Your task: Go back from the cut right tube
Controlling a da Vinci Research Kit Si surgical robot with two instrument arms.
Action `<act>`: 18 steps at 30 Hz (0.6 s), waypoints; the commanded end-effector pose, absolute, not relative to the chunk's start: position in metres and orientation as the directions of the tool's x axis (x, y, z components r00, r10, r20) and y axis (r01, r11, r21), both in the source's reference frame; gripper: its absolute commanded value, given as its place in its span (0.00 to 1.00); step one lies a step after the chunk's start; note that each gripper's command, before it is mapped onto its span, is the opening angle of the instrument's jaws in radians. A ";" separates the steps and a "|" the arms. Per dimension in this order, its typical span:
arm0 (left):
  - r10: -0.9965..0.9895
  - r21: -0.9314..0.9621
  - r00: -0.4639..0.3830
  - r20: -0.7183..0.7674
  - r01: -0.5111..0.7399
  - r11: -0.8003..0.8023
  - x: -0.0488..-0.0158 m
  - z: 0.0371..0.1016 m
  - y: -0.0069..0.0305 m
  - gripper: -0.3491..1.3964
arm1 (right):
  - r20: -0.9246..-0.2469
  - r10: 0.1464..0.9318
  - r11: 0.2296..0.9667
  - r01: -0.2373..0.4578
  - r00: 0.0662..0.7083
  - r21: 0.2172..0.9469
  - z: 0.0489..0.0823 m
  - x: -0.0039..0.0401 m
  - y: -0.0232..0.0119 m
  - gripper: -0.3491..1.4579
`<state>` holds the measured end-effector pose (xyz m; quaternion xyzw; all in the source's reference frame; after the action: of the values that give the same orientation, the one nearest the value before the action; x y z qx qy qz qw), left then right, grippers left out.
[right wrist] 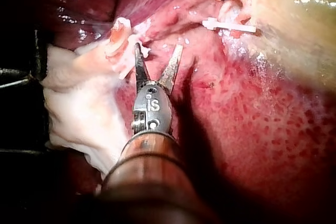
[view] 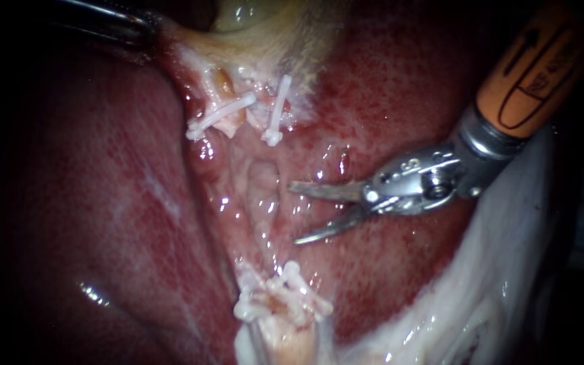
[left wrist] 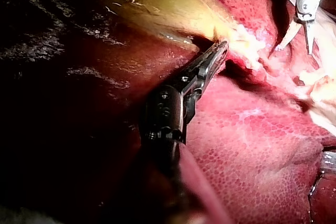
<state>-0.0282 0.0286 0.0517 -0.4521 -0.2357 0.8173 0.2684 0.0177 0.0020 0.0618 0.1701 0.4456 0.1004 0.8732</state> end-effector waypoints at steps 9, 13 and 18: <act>0.652 -0.627 -0.447 -0.613 -0.228 -0.745 -0.0280 0.0520 0.0288 0.00 | -0.675 0.215 0.961 -0.032 0.706 0.274 0.0585 0.0130 0.0022 0.99; 0.652 -0.627 -0.447 -0.613 -0.228 -0.745 -0.0280 0.0520 0.0288 0.00 | -0.657 0.207 0.967 -0.048 0.725 0.251 0.0575 0.0117 0.0030 0.99; 0.652 -0.625 -0.446 -0.613 -0.230 -0.746 -0.0280 0.0520 0.0288 0.00 | -0.639 0.204 0.970 -0.064 0.742 0.236 0.0571 0.0113 0.0033 0.99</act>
<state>-0.0280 0.0288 0.0520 -0.4520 -0.2339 0.8176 0.2694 0.0113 0.0034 0.0570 0.0995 0.3516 0.0723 0.9280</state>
